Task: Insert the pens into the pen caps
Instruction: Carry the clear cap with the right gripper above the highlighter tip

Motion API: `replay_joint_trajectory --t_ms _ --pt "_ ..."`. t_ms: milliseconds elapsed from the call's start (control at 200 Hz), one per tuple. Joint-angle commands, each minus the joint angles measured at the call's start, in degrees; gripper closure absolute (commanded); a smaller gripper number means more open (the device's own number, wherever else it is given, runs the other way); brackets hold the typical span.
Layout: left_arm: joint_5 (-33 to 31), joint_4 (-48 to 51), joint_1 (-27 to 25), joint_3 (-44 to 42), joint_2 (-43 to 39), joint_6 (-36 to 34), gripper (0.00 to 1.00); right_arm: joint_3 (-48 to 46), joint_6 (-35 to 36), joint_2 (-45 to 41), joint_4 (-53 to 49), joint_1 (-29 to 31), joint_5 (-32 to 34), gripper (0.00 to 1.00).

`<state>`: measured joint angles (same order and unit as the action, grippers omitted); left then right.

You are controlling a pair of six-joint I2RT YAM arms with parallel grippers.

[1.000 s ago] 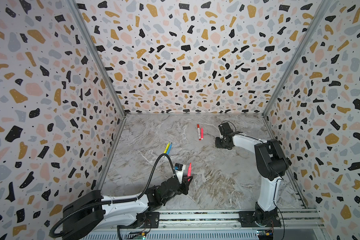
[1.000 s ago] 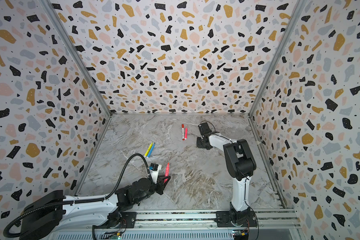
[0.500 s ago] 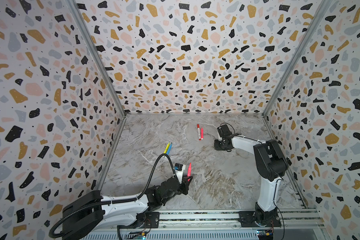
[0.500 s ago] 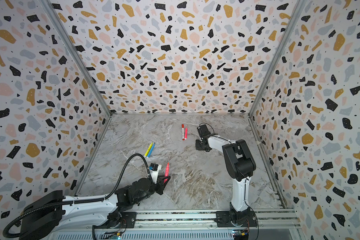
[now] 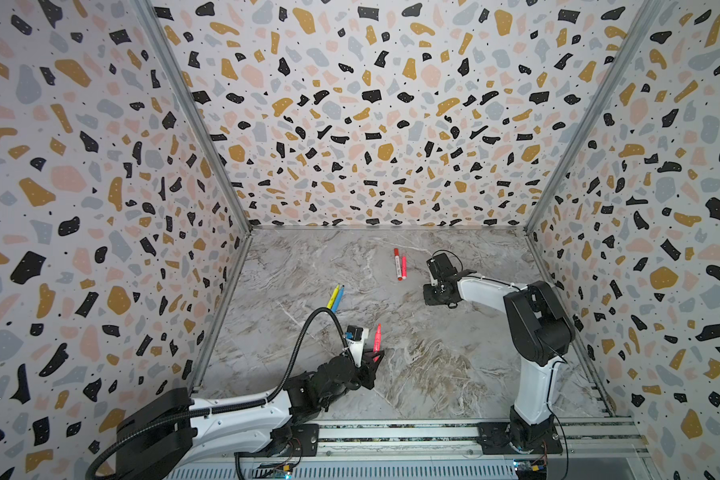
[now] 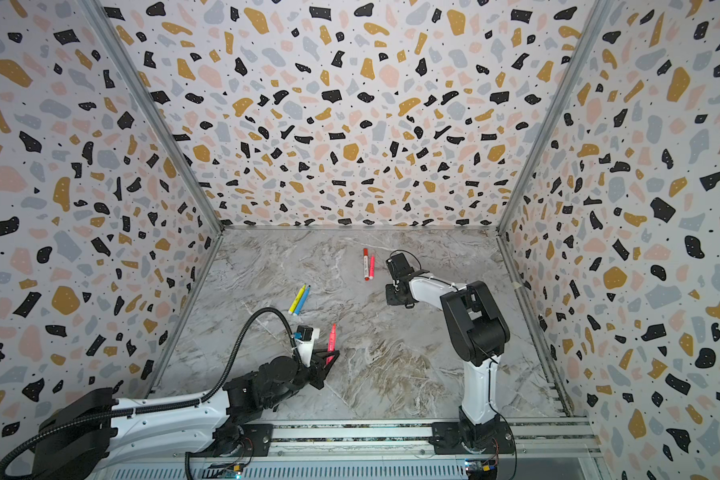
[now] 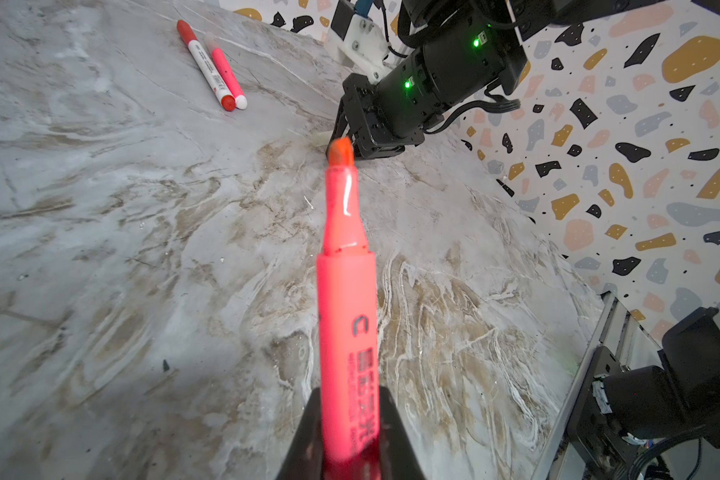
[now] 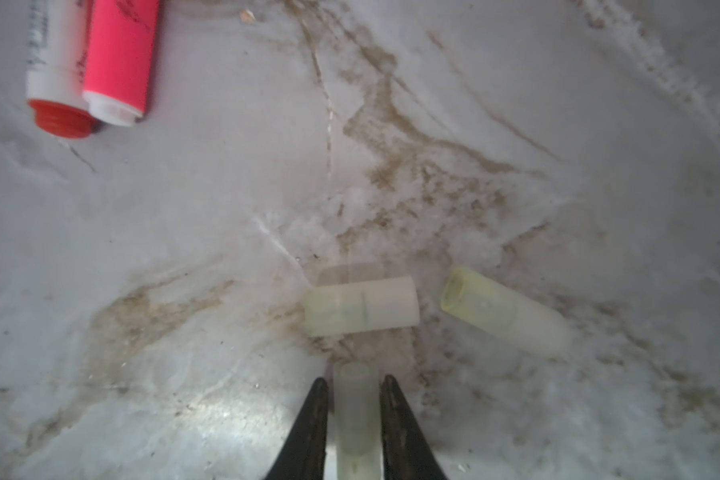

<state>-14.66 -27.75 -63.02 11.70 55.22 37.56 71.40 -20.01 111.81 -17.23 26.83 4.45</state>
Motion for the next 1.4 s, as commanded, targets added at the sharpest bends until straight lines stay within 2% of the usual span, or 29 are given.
replay_joint_trajectory --t_ms 0,265,396,516,696,861,931,1131,1397 --pt "-1.58 -0.91 0.18 -0.78 -1.78 -0.03 1.0 -2.04 0.27 -1.58 -5.61 1.31 0.42 0.8" --pt "-1.21 0.14 0.18 -0.89 -3.52 -0.04 1.0 -3.05 1.17 -5.28 -5.41 3.83 0.49 0.88" --pt "-0.86 -0.3 0.17 -1.57 -4.98 0.14 1.0 -6.55 2.42 -14.45 -1.07 5.86 -4.66 0.88" --pt "0.08 -2.16 0.18 -2.22 -6.02 0.32 1.0 -11.18 0.59 -25.21 4.67 5.8 -10.33 0.88" --pt "3.58 -9.45 -0.27 -2.34 -4.15 1.69 1.0 -21.92 -5.92 -40.5 20.42 5.77 -24.18 0.87" --pt "4.68 -15.99 -2.98 -0.48 1.62 1.55 1.0 -36.27 -19.43 -51.24 46.52 5.53 -34.92 0.84" --pt "5.21 -16.87 -4.34 1.25 4.39 1.0 1.0 -39.6 -23.43 -53.1 54.13 5.72 -37.1 0.84" --pt "5.8 -18.34 -6.89 5.11 9.31 -0.22 1.0 -44.54 -29.52 -53.62 64.4 6.3 -40.68 0.83" --pt "6.48 -18.06 -8.07 7.43 11.38 -1.12 1.0 -47.84 -30.59 -53.2 68.75 8.44 -39.86 0.82"
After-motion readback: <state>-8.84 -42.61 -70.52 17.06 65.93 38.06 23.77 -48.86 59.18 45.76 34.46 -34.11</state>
